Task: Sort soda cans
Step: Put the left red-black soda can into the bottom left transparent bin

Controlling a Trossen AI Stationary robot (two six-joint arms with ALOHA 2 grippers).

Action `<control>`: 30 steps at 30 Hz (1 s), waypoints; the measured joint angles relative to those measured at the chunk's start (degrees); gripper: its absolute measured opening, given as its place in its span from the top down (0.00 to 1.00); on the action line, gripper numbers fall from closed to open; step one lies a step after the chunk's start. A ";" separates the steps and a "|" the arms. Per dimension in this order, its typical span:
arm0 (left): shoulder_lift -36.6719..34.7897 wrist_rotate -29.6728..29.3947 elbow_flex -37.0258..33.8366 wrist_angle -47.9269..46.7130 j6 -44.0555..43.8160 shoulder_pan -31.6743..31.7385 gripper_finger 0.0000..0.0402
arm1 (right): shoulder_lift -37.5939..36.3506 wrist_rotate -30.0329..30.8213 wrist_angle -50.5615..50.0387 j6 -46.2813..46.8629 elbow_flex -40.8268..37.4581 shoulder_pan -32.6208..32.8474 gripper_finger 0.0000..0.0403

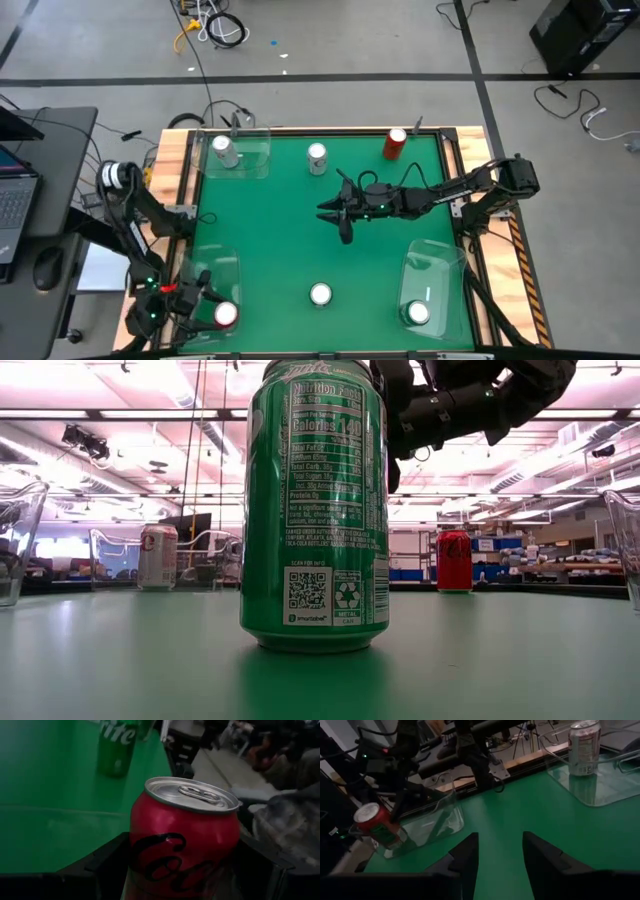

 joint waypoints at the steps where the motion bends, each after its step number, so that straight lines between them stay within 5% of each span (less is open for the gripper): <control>1: 0.92 -0.29 0.08 1.30 -0.37 0.00 0.27 | 0.00 0.00 0.02 0.03 0.00 0.00 0.65; 30: 2.90 0.49 0.32 5.31 -2.72 0.96 0.10 | 0.00 0.22 0.07 0.07 0.00 0.04 0.65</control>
